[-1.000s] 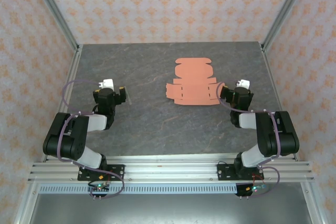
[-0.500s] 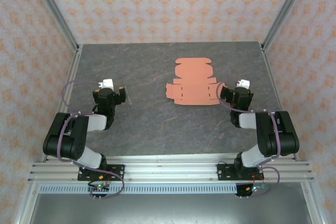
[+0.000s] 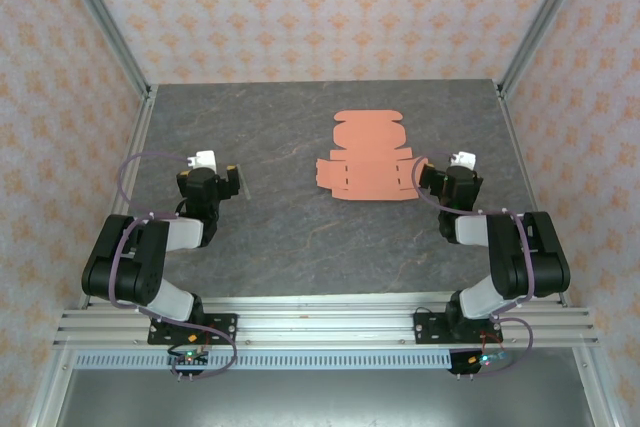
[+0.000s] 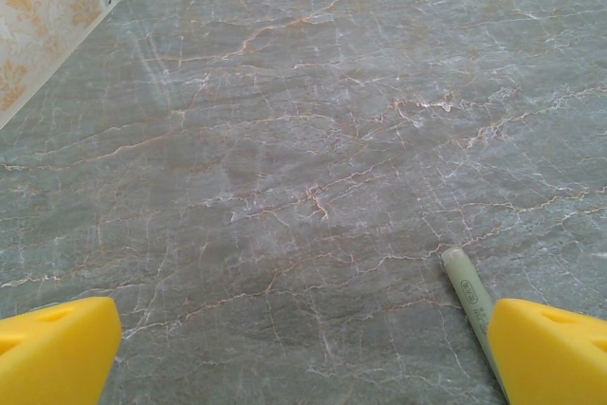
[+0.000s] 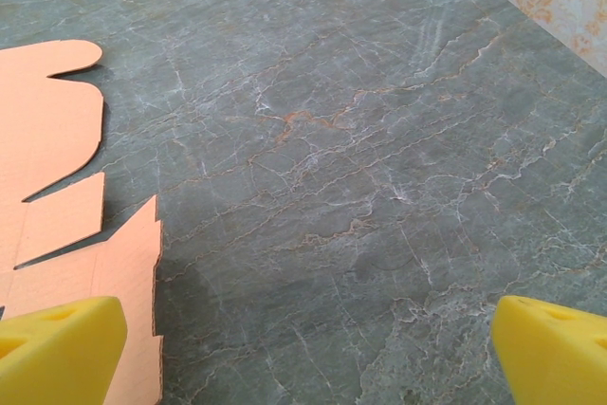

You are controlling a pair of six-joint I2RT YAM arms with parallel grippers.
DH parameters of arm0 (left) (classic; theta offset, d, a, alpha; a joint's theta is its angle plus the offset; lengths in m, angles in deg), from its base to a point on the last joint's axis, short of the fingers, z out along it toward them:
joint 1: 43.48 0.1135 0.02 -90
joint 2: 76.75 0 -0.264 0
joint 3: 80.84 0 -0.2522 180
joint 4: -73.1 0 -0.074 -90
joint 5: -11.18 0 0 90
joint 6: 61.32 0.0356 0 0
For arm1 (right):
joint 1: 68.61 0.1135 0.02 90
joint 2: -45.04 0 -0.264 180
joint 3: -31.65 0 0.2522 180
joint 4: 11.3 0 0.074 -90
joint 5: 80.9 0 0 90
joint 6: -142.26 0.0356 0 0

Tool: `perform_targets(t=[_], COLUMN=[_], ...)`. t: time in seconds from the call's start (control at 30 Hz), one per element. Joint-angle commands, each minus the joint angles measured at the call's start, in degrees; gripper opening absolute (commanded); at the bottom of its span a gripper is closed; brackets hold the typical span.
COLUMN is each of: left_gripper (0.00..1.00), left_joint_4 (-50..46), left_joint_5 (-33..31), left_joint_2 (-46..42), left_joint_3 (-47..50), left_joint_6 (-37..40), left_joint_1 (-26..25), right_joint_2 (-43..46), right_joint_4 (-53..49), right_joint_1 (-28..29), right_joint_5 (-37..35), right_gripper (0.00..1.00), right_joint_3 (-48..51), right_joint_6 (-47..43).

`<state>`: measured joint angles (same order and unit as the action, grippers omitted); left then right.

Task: Fold the paper box

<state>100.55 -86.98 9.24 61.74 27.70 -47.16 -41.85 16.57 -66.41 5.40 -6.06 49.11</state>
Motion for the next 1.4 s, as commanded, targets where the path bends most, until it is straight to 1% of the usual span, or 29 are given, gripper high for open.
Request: perform_targets(t=[0.0, 0.07, 0.1, 0.13, 0.17, 0.23, 0.27, 0.3, 0.33, 0.4, 0.43, 0.47, 0.53, 0.6, 0.63, 0.7, 0.77, 0.83, 0.93, 1.0, 1.13, 1.23, 1.3, 1.37], left_gripper=[1.0, 1.0, 1.0, 1.0, 1.0, 1.0, 1.0, 1.0, 1.0, 1.0, 1.0, 1.0, 1.0, 1.0, 1.0, 1.0, 0.99, 0.98, 0.97, 0.95, 0.92, 0.91, 0.91, 0.9], left_joint_4=[-5.8, -18.4, -21.8, -25.4, -28.8, -35.4, -38.2, -40.0, -41.0, -38.3, -36.4, -36.0, -39.3, -44.2, -46.7, -50.7, -53.3, -54.1, -54.2, -54.0, -53.8, -54.4, -54.7, -54.9], left_joint_5=[-3.1, -7.2, -8.9, -10.5, -10.9, -8.4, -5.7, -2.7, 1.8, 11.2, 14.0, 14.6, 13.8, 14.3, 16.1, 20.3, 21.1, 20.8, 22.3, 23.7, 24.4, 23.1, 22.4, 21.3], left_joint_2=[-3.7, -7.7, -9.3, -11.2, -12.9, -15.8, -17.1, -17.9, -18.6, -18.9, -18.9, -18.7, -17.2, -13.5, -10.7, -5.3, -0.7, 2.6, 8.4, 12.5, 19.4, 21.6, 21.5, 20.9], left_joint_3=[-3.3, -8.1, -9.4, -10.7, -11.9, -14.5, -15.7, -16.7, -17.4, -17.2, -16.9, -17.3, -20.2, -24.5, -26.8, -31.1, -34.6, -37.0, -41.1, -44.2, -49.5, -51.8, -51.9, -51.4], left_joint_6=[0.1, -0.4, -1.3, -3.1, -5.8, -11.5, -15.3, -18.5, -22.3, -26.5, -27.3, -27.0, -23.6, -21.2, -19.9, -17.7, -16.1, -16.2, -17.9, -18.7, -20.1, -20.6, -20.6, -20.7], left_joint_1=[0.4, 0.4, 0.4, 0.5, 0.5, 0.4, 0.4, 0.4, 0.4, -0.8, -2.3, -4.5, -10.3, -14.8, -16.6, -19.4, -22.7, -24.6, -24.9, -24.9, -24.9, -24.9, -24.9, -24.9], right_joint_2=[3.8, 9.9, 12.7, 16.1, 18.6, 25.3, 27.3, 28.9, 30.0, 30.2, 29.5, 28.3, 25.5, 23.0, 22.1, 21.0, 21.0, 21.0, 19.7, 19.4, 13.8, 10.4, 7.9, 4.9], right_joint_4=[-0.9, -7.4, -10.3, -13.8, -18.7, -31.0, -36.7, -40.1, -42.5, -46.0, -49.4, -52.9, -60.5, -66.1, -67.1, -67.4, -67.4, -65.8, -63.5, -58.6, -46.5, -39.7, -36.4, -32.9], right_joint_1=[-0.3, -0.3, -0.2, -0.3, -0.3, -0.3, -0.4, -0.4, -0.1, 2.0, 4.0, 6.1, 10.1, 12.4, 12.7, 12.4, 12.3, 12.4, 12.6, 13.1, 13.8, 15.3, 16.0, 16.2], right_joint_5=[-7.4, -13.5, -16.0, -19.8, -23.1, -25.1, -23.1, -19.8, -14.6, -7.7, -5.9, -4.9, -2.1, 2.3, 5.6, 11.2, 12.5, 13.3, 12.9, 13.6, 14.0, 13.3, 11.8, 10.7], right_gripper=[0.99, 0.99, 0.99, 0.99, 0.99, 0.99, 0.99, 0.99, 1.0, 0.96, 0.96, 0.96, 0.96, 0.96, 0.98, 0.99, 0.99, 0.98, 0.96, 0.94, 0.88, 0.83, 0.78, 0.71], right_joint_3=[-0.3, -0.9, -1.0, -1.3, -1.9, -4.8, -6.0, -7.0, -7.5, -8.5, -10.1, -12.0, -16.2, -18.7, -18.8, -18.2, -17.3, -15.9, -14.2, -12.2, -9.4, -9.4, -9.8, -9.6], right_joint_6=[3.7, 6.6, 8.0, 11.3, 15.2, 23.9, 27.8, 30.7, 32.7, 33.8, 33.5, 32.8, 31.1, 30.4, 30.3, 31.2, 32.3, 33.7, 36.9, 39.7, 46.2, 48.7, 50.3, 53.4])
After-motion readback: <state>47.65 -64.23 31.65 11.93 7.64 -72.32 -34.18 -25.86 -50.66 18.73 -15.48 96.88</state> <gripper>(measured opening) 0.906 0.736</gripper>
